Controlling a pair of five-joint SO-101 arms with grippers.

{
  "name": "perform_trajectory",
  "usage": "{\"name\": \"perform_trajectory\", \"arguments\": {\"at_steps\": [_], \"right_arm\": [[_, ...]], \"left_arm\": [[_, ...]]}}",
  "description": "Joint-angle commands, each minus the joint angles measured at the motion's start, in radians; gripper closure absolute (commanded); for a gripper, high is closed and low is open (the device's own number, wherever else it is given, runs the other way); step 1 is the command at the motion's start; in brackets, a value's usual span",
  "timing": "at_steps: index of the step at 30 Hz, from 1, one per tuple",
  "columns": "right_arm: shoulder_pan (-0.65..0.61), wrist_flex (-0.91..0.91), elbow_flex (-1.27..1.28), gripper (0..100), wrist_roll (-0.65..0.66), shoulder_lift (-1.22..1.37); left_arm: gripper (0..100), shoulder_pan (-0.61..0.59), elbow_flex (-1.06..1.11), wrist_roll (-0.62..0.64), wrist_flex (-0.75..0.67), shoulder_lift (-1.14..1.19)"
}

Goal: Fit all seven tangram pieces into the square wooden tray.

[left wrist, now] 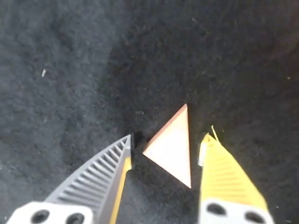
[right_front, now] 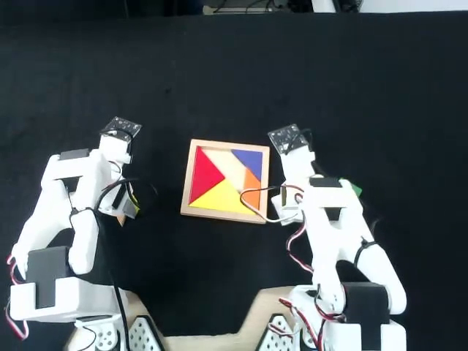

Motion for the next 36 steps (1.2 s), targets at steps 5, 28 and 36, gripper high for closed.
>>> {"name": "perform_trajectory", "arguments": {"at_steps": [5, 28, 36], "right_arm": [[-0.017, -0.002, -0.056, 98.6, 0.011, 0.004], [-0.017, -0.003, -0.054, 98.6, 0.011, 0.004], [-0.017, -0.003, -0.054, 98.6, 0.011, 0.004]], "left_arm": [[77, 0.010, -0.033, -0.012, 0.015, -0.002], [91, 0.027, -0.090, 0.048, 0.054, 0.089], [92, 0.028, -0.090, 0.048, 0.060, 0.080]]}}
